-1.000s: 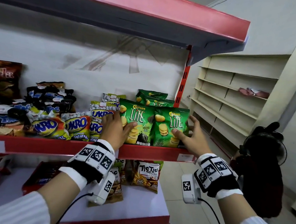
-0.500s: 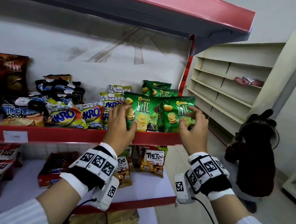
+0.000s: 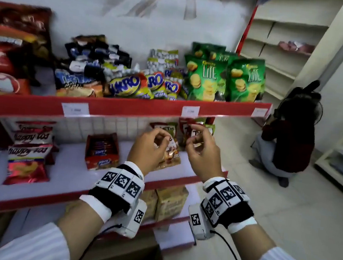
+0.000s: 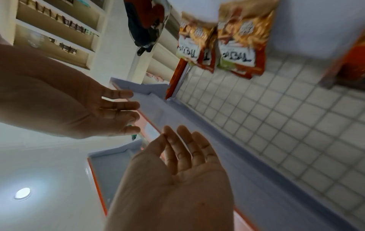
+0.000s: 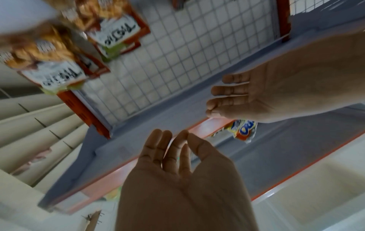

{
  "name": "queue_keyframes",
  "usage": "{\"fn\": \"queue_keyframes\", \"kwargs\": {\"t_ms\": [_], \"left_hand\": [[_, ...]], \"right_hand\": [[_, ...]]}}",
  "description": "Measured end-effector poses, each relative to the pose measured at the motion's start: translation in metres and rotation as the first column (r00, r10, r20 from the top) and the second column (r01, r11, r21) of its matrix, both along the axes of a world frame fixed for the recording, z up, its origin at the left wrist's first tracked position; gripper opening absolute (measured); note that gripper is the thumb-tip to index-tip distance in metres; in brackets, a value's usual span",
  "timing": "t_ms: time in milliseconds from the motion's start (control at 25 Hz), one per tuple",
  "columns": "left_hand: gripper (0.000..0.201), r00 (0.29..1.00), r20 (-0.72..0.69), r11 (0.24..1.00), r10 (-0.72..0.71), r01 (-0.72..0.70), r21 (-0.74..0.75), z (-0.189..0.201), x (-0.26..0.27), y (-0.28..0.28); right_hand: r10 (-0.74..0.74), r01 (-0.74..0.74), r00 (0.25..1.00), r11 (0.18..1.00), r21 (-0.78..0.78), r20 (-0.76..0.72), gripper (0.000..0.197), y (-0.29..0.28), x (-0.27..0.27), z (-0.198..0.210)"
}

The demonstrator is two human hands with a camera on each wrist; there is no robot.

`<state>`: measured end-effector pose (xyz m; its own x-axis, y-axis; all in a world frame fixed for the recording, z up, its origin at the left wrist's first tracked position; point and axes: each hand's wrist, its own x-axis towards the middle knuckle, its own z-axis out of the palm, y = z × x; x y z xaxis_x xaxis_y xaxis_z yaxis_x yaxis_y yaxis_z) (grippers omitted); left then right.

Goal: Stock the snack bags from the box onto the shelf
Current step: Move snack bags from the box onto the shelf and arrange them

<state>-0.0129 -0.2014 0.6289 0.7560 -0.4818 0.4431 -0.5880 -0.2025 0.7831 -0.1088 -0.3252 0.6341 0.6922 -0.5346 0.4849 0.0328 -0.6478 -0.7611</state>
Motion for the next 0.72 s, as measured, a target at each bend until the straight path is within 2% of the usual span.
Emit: {"fn": "queue_keyframes", "kwargs": {"t_ms": [200,360,560,720], "left_hand": [[0.01,0.972,-0.213,0.991,0.103,-0.081,0.111,-0.081,-0.002,0.048],[0.016,0.888,-0.414,0.966,0.202,-0.111,0.233,-0.15,0.003,0.076],[0.016,0.814,-0.463,0.919,0.351,-0.204,0.338,-0.234,0.006,0.089],[0.014,0.776,-0.485,0.897,0.405,-0.233,0.376,-0.312,0.008,0.097]], "right_hand": [[0.097,-0.068,0.978,0.986,0.155,-0.187,0.037,0.052,0.002,-0.076],[0.227,-0.145,0.902,0.961,0.237,-0.368,0.042,0.063,0.01,-0.141],[0.341,-0.208,0.781,0.932,0.297,-0.522,0.039,0.063,0.018,-0.223],[0.392,-0.252,0.68,0.919,0.304,-0.62,0.033,0.063,0.024,-0.3]]}}
